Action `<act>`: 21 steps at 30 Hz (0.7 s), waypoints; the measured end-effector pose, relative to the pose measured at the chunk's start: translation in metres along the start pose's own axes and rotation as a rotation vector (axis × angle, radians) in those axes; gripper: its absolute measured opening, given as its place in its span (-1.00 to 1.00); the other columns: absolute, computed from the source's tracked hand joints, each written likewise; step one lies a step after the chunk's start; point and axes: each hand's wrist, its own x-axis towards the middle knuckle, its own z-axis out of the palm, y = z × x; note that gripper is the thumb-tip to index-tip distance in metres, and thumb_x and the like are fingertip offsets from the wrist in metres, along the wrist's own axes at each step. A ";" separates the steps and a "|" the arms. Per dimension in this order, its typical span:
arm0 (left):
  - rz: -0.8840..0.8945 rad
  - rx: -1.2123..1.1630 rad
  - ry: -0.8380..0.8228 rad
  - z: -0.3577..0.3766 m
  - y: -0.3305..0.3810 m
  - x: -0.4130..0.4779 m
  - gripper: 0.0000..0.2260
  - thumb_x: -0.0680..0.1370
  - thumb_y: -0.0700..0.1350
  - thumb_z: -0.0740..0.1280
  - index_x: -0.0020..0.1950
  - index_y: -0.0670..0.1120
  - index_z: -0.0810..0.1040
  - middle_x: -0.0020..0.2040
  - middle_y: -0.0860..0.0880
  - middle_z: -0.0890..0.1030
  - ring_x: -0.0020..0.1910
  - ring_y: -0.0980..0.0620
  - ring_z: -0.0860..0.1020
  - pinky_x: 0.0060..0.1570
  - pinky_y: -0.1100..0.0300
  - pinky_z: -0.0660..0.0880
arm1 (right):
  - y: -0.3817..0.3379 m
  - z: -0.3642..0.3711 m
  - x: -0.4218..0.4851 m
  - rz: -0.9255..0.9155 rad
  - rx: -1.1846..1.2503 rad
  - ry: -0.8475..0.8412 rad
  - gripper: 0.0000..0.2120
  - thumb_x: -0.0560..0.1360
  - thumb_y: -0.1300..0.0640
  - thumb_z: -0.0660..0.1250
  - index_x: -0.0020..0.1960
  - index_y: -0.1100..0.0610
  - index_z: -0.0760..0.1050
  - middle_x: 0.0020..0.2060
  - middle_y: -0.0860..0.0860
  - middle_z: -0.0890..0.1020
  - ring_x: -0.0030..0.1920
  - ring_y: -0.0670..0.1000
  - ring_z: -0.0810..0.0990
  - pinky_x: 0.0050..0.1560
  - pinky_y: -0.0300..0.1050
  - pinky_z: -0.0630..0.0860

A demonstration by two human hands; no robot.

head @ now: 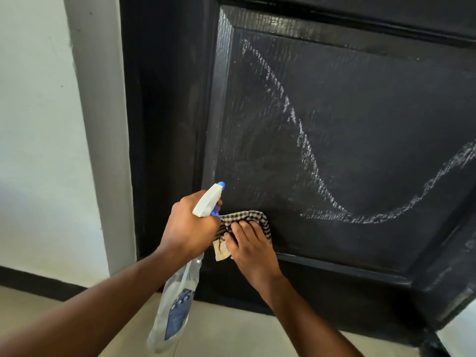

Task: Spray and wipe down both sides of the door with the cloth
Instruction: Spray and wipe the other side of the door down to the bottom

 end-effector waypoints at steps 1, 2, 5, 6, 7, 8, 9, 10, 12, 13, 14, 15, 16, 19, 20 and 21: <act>0.014 -0.006 -0.002 0.002 0.003 0.001 -0.76 0.41 -0.35 0.36 -0.08 -0.02 0.57 -0.29 -0.01 0.57 -0.34 0.01 0.55 -0.36 0.21 0.48 | 0.000 0.001 -0.001 -0.006 -0.001 0.000 -0.43 0.15 0.11 0.64 0.14 0.10 0.62 0.12 0.11 0.61 0.16 0.12 0.58 0.25 0.06 0.48; 0.029 -0.016 -0.005 0.003 0.006 0.004 -0.76 0.41 -0.35 0.36 -0.08 -0.02 0.57 -0.28 -0.01 0.58 -0.33 -0.01 0.56 -0.35 0.18 0.51 | 0.000 0.002 0.000 -0.014 -0.004 -0.001 -0.44 0.15 0.10 0.64 0.14 0.09 0.63 0.12 0.10 0.62 0.16 0.12 0.58 0.24 0.06 0.48; 0.061 -0.049 -0.027 0.006 0.014 0.012 -0.77 0.40 -0.36 0.35 -0.12 -0.03 0.58 -0.29 -0.02 0.58 -0.35 0.02 0.56 -0.35 0.12 0.52 | 0.002 0.010 0.000 -0.024 -0.022 -0.003 -0.50 0.21 0.08 0.63 0.12 0.06 0.63 0.12 0.08 0.64 0.16 0.09 0.59 0.23 0.05 0.49; 0.063 -0.054 -0.036 0.007 0.016 0.015 -0.77 0.39 -0.36 0.34 -0.16 -0.03 0.58 -0.30 -0.03 0.59 -0.36 0.02 0.55 -0.36 0.09 0.51 | 0.003 0.012 0.000 -0.029 -0.025 -0.007 -0.52 0.22 0.07 0.62 0.12 0.05 0.63 0.11 0.08 0.64 0.16 0.08 0.59 0.23 0.05 0.50; 0.058 -0.063 -0.044 0.006 0.019 0.021 -0.79 0.38 -0.35 0.33 -0.18 -0.03 0.58 -0.31 -0.03 0.59 -0.37 0.01 0.54 -0.37 0.05 0.52 | 0.004 0.013 0.001 -0.048 -0.036 -0.009 -0.53 0.24 0.05 0.61 0.12 0.04 0.63 0.11 0.07 0.64 0.15 0.08 0.60 0.23 0.04 0.50; 0.049 -0.070 -0.053 0.007 0.020 0.026 -0.80 0.38 -0.34 0.33 -0.19 -0.04 0.58 -0.30 -0.03 0.59 -0.36 0.00 0.54 -0.37 0.02 0.52 | 0.005 0.014 0.001 -0.070 -0.055 -0.007 -0.54 0.24 0.03 0.61 0.12 0.03 0.63 0.10 0.06 0.65 0.15 0.07 0.61 0.22 0.03 0.51; 0.042 -0.075 -0.066 0.007 0.022 0.030 -0.81 0.38 -0.33 0.33 -0.19 -0.04 0.58 -0.30 -0.04 0.59 -0.36 0.00 0.54 -0.37 0.00 0.52 | 0.007 0.014 0.001 -0.087 -0.081 -0.009 -0.54 0.24 0.01 0.60 0.12 0.02 0.64 0.10 0.05 0.65 0.14 0.06 0.61 0.21 0.02 0.52; 0.037 -0.082 -0.072 0.007 0.024 0.034 -0.82 0.38 -0.32 0.33 -0.19 -0.04 0.58 -0.30 -0.05 0.60 -0.37 0.00 0.54 -0.37 0.00 0.52 | 0.009 0.013 0.003 -0.104 -0.110 0.002 -0.54 0.26 0.00 0.59 0.14 0.02 0.64 0.11 0.04 0.65 0.15 0.05 0.60 0.21 0.01 0.51; 0.016 -0.123 -0.065 0.004 0.027 0.039 -0.81 0.39 -0.32 0.32 -0.17 -0.04 0.58 -0.30 -0.08 0.60 -0.39 -0.01 0.55 -0.37 0.02 0.53 | 0.022 0.012 0.008 -0.168 -0.175 0.120 -0.65 0.39 0.05 0.46 0.17 0.03 0.61 0.16 0.05 0.61 0.19 0.08 0.54 0.28 0.03 0.45; 0.001 -0.148 -0.052 0.001 0.027 0.041 -0.80 0.38 -0.32 0.31 -0.17 -0.03 0.58 -0.29 -0.10 0.61 -0.39 -0.03 0.56 -0.38 0.01 0.54 | 0.031 0.007 0.015 -0.191 -0.190 0.198 -0.69 0.45 0.10 0.35 0.19 0.06 0.59 0.19 0.09 0.57 0.22 0.11 0.49 0.32 0.07 0.37; -0.013 -0.169 -0.040 -0.002 0.027 0.043 -0.80 0.38 -0.33 0.30 -0.16 -0.04 0.58 -0.29 -0.12 0.62 -0.39 -0.06 0.58 -0.39 -0.02 0.56 | 0.042 -0.002 0.026 -0.207 -0.188 0.264 -0.68 0.48 0.14 0.25 0.22 0.10 0.54 0.22 0.13 0.53 0.24 0.16 0.44 0.35 0.10 0.29; -0.023 -0.182 -0.029 -0.005 0.028 0.044 -0.80 0.38 -0.33 0.29 -0.14 -0.05 0.57 -0.28 -0.15 0.63 -0.38 -0.06 0.59 -0.39 -0.05 0.57 | 0.054 -0.015 0.040 -0.211 -0.177 0.325 -0.66 0.48 0.17 0.19 0.24 0.14 0.49 0.24 0.18 0.52 0.26 0.20 0.41 0.36 0.13 0.24; -0.024 -0.186 -0.022 -0.008 0.029 0.045 -0.80 0.39 -0.34 0.29 -0.12 -0.06 0.57 -0.27 -0.16 0.63 -0.37 -0.06 0.61 -0.39 -0.06 0.58 | 0.066 -0.032 0.056 -0.196 -0.165 0.387 -0.66 0.49 0.20 0.16 0.25 0.17 0.46 0.24 0.21 0.54 0.27 0.23 0.40 0.35 0.15 0.24; -0.005 -0.210 -0.006 -0.019 0.031 0.048 -0.76 0.40 -0.37 0.29 -0.11 -0.04 0.57 -0.26 -0.13 0.62 -0.37 -0.03 0.60 -0.40 0.04 0.59 | 0.094 -0.090 0.109 -0.072 -0.186 0.545 -0.66 0.51 0.26 0.17 0.24 0.19 0.53 0.27 0.21 0.54 0.32 0.24 0.45 0.34 0.15 0.31; -0.006 -0.225 0.002 -0.024 0.030 0.050 -0.77 0.40 -0.37 0.29 -0.12 -0.06 0.57 -0.28 -0.13 0.60 -0.40 -0.01 0.57 -0.42 0.08 0.57 | 0.101 -0.107 0.123 -0.020 -0.181 0.583 -0.64 0.47 0.28 0.21 0.23 0.19 0.55 0.28 0.21 0.53 0.34 0.23 0.44 0.34 0.15 0.31; -0.010 -0.234 0.008 -0.028 0.028 0.052 -0.79 0.40 -0.37 0.29 -0.13 -0.08 0.57 -0.29 -0.12 0.58 -0.41 0.00 0.56 -0.43 0.11 0.55 | 0.105 -0.120 0.133 0.040 -0.167 0.619 -0.61 0.42 0.29 0.24 0.23 0.19 0.56 0.29 0.21 0.52 0.34 0.23 0.42 0.33 0.14 0.31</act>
